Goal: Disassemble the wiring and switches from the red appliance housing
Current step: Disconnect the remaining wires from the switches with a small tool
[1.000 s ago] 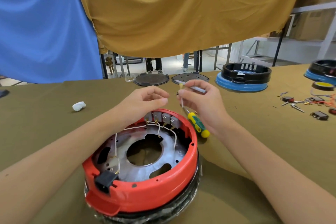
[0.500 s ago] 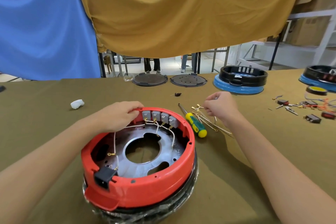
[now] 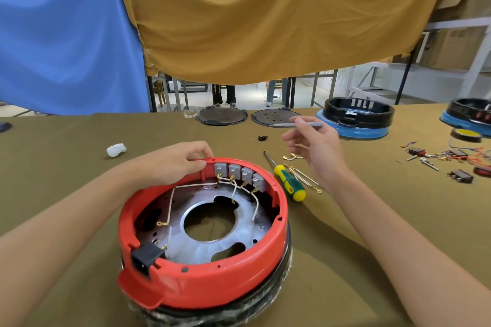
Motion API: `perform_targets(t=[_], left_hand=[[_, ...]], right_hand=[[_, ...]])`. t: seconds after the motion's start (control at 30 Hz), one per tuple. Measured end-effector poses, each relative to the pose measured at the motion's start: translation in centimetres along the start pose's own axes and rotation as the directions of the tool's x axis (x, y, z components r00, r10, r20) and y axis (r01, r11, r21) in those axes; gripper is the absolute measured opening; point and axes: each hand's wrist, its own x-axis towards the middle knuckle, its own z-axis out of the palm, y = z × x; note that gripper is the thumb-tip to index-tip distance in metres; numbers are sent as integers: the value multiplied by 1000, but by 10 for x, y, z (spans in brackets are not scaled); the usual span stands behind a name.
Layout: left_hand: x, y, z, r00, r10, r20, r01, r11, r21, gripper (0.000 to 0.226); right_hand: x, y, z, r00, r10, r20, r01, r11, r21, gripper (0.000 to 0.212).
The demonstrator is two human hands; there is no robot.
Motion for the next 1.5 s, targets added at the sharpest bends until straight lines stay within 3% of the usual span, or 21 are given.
perform_targets(t=[0.17, 0.3, 0.4, 0.6, 0.7, 0.83, 1.03, 1.17, 1.5], left_hand=[[4, 10, -9, 997, 12, 81, -23, 991, 130, 19], [2, 6, 2, 998, -41, 52, 23, 953, 303, 21], [-2, 2, 9, 1000, 0, -21, 6, 963, 271, 20], [-3, 7, 6, 994, 89, 62, -100, 975, 199, 23], [-7, 13, 10, 975, 217, -38, -216, 976, 29, 21], [-11, 18, 23, 907, 411, -98, -397, 908, 131, 17], [-7, 17, 30, 902, 413, -129, -392, 906, 160, 5], [-7, 17, 31, 907, 397, -138, -389, 917, 85, 5], [-6, 18, 32, 925, 361, -120, -357, 933, 55, 4]], right_hand=[[-11, 2, 13, 971, 65, 230, -97, 987, 130, 13], [-19, 4, 21, 951, 34, 307, -53, 997, 53, 19], [-26, 5, 30, 951, -26, 310, 33, 999, -18, 19], [-40, 3, 43, 915, -154, 373, 215, 968, -128, 19], [-44, 3, 45, 905, -196, 379, 281, 942, -183, 22], [-43, 5, 41, 895, -244, 373, 352, 901, -255, 21], [-43, 7, 40, 872, -287, 398, 417, 860, -294, 26], [-43, 6, 40, 845, -324, 426, 476, 819, -320, 20], [-43, 0, 39, 777, -352, 522, 587, 704, -400, 27]])
